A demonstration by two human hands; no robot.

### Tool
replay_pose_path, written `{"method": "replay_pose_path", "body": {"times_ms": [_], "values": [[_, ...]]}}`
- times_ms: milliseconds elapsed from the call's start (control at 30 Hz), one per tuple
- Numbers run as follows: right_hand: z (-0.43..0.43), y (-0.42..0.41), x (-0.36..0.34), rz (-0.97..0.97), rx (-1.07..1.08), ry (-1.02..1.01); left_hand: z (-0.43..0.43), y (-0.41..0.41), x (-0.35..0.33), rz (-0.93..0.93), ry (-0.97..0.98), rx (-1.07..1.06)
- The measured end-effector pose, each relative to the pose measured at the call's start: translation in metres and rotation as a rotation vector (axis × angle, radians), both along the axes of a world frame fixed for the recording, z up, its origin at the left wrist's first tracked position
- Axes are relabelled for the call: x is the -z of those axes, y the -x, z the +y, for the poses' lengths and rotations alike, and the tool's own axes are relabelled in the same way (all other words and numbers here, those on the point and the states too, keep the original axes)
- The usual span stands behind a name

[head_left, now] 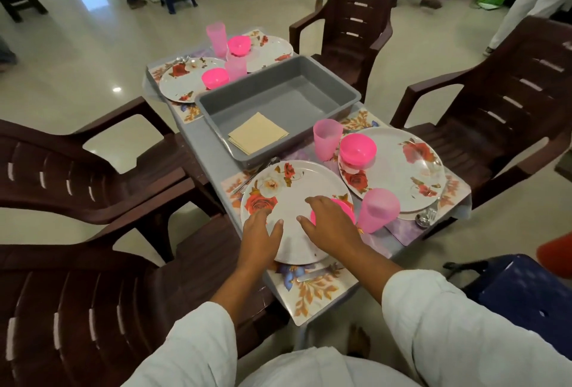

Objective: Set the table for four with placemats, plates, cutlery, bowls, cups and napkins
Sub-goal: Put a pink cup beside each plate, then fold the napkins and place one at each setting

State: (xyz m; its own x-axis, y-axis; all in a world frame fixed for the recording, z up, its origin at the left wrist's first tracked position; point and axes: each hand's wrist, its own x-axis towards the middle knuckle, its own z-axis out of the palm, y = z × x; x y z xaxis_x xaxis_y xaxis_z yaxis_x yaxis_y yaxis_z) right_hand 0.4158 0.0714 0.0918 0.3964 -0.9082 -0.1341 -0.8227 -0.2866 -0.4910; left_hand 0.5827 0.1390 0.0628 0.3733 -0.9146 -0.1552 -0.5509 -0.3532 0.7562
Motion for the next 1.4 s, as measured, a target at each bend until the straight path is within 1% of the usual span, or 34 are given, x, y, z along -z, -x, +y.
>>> {"method": "replay_pose_path", "body": {"times_ms": [167,300,433,567,667,800,967,1033,1100,1267,1300,1400], "values": [[-0.034,0.021,-0.006,-0.062,-0.071,-0.016,-0.023,0.024,-0.015,-0.051,0.0,-0.051],[-0.067,0.026,-0.019,-0.107,-0.117,0.008,-0.041,0.035,-0.033,-0.103,0.006,-0.104],[-0.095,0.013,-0.035,-0.12,-0.157,0.031,-0.054,0.033,-0.051,-0.142,0.023,-0.169],[-0.123,-0.017,-0.05,-0.139,-0.197,0.031,-0.065,0.018,-0.064,-0.177,0.06,-0.223],[-0.148,-0.046,-0.057,-0.084,-0.208,0.036,-0.08,0.003,-0.071,-0.206,0.062,-0.234],[-0.179,-0.087,-0.057,0.039,-0.253,0.029,-0.113,-0.024,-0.071,-0.205,0.061,-0.216],[-0.225,-0.133,-0.032,0.113,-0.267,0.038,-0.177,-0.07,-0.055,-0.088,0.03,-0.206],[-0.241,-0.148,-0.021,0.148,-0.275,0.012,-0.207,-0.085,-0.047,-0.09,-0.019,-0.183],[-0.258,-0.162,-0.005,0.209,-0.291,-0.015,-0.24,-0.103,-0.035,-0.136,-0.101,-0.144],[-0.289,-0.175,0.039,0.391,-0.354,-0.096,-0.308,-0.142,0.01,-0.491,-0.344,0.069],[-0.294,-0.177,0.046,0.413,-0.357,-0.108,-0.32,-0.15,0.019,-0.53,-0.382,0.1],[-0.301,-0.182,0.056,0.482,-0.378,-0.151,-0.345,-0.166,0.031,-0.556,-0.484,0.158]]}}
